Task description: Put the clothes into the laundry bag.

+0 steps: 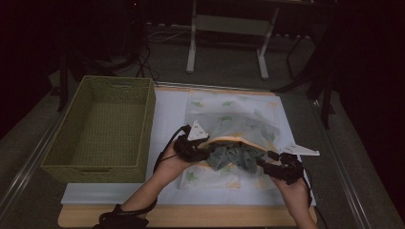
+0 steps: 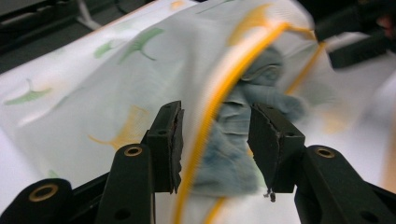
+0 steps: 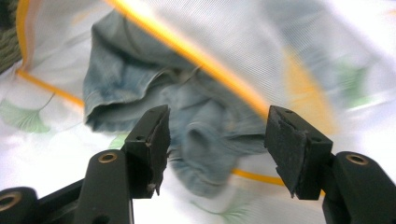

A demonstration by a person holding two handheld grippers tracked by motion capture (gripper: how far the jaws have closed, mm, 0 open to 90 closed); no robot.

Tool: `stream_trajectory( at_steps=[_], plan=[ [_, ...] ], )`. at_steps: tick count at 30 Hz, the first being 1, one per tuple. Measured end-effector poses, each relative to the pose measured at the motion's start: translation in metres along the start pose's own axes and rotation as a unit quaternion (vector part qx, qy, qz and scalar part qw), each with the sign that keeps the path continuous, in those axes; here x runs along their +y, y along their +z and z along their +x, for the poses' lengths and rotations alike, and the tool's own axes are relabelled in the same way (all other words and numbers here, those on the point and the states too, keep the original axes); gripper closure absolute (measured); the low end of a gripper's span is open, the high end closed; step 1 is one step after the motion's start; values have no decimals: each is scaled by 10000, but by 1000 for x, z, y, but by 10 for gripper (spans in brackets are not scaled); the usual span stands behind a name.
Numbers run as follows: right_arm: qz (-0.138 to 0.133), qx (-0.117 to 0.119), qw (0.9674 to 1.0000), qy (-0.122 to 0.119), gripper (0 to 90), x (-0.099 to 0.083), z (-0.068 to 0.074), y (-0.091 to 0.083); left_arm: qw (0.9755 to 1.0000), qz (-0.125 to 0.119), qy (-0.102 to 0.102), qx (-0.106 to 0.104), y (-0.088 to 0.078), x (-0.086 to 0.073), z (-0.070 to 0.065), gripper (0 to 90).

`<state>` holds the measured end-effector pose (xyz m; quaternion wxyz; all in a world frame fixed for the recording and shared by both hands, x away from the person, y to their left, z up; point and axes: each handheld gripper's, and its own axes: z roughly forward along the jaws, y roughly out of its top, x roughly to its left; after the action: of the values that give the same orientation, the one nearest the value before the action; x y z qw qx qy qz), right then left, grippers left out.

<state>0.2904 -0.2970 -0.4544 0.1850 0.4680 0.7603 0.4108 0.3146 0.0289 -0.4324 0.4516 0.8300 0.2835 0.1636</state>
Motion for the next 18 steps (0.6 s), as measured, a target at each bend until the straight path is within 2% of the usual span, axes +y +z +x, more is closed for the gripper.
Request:
stream_trajectory(
  at_steps=[1, 2, 4, 6, 8, 9, 10, 11, 12, 13, 14, 15, 16, 17, 18],
  plan=[
    [-66, -24, 10000, 5, 381, 1, -3, -6, 10000, 0, 0, 0, 0, 0, 0, 559],
    [-66, -24, 10000, 5, 381, 1, -3, -6, 9999, -50, 91, 2, -6, -2, -3, 559],
    [-88, -164, 9998, -58, 350, 1, -11, -20, 9999, -85, 107, 13, -16, -8, -7, 550],
    [-77, -201, 9997, -91, 328, -1, -14, -23, 9999, -39, 127, -39, -25, -14, -12, 546],
    [37, -383, 9991, -153, 298, -10, -19, -28, 9999, 15, 124, -98, -31, -23, -16, 522],
    [37, -383, 9991, -153, 298, -10, -19, -28, 9999, 95, 104, -47, -33, -27, -17, 522],
    [102, -488, 9986, -147, 271, -14, -22, -29, 9999, 118, 23, -4, -35, -32, -19, 522],
    [164, -475, 9987, -23, 255, -22, -28, -31, 9998, 147, -126, -92, -36, -44, -22, 501],
    [164, -475, 9987, -23, 255, -22, -28, -31, 9998, 147, -126, -92, -36, -44, -22, 482],
    [284, -436, 9985, 193, 222, -30, -34, -31, 9995, 310, -83, 8, -35, -49, -23, 481],
    [354, -418, 9983, 204, 221, -34, -37, -30, 9989, 463, -91, 62, -34, -54, -25, 460],
    [354, -418, 9983, 204, 221, -34, -37, -30, 9985, 518, -134, 100, -33, -59, -26, 460],
    [378, -372, 9982, 295, 216, -40, -39, -30, 9979, 603, -133, 173, -32, -63, -27, 452],
    [408, -253, 9982, 355, 225, -42, -39, -30, 9968, 735, -145, 286, -30, -67, -29, 413],
    [408, -269, 9982, 349, 232, -44, -38, -31, 9959, 807, -204, 358, -29, -72, -29, 406]
  ],
)
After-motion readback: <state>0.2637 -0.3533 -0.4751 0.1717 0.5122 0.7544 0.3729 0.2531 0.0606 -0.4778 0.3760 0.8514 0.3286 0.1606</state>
